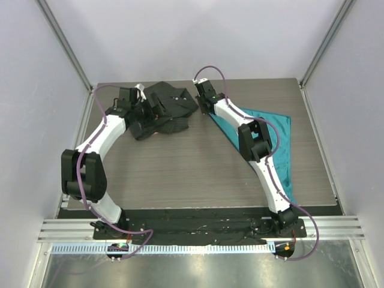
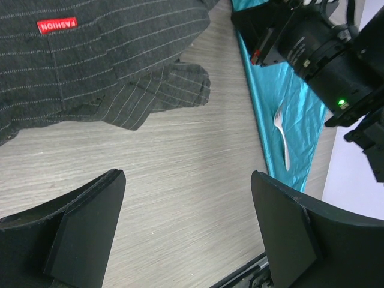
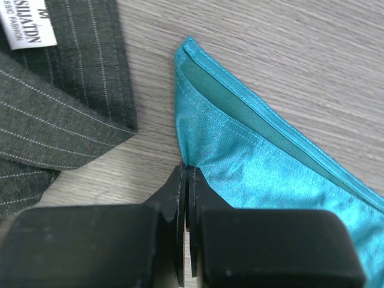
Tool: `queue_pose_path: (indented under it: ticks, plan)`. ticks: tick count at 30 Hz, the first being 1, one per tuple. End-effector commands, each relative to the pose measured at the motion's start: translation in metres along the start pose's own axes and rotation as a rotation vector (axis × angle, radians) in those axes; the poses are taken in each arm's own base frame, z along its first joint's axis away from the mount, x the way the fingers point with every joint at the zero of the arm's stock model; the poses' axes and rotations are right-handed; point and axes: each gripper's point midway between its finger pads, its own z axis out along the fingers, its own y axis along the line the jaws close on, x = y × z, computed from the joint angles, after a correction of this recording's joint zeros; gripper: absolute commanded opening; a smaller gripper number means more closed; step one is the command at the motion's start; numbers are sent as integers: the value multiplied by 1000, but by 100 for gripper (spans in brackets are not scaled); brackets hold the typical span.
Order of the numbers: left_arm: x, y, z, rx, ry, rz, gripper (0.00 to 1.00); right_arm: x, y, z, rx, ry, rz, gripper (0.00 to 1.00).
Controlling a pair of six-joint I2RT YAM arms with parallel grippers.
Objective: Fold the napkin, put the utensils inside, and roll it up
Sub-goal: Fold the napkin
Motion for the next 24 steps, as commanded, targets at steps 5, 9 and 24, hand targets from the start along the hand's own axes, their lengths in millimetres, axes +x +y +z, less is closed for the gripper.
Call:
queue_pose_path:
  ticks: [5,9,24]
  plan:
    - [0,-8,-12,57,-41,26,91,23,43,-28,-206,33,-71,1]
    - [14,5,-11,31,-29,1,91,34,49,-43,-209,57,-78,1]
    - [51,48,-20,-79,-57,-60,91,105,113,-106,-349,159,-143,1]
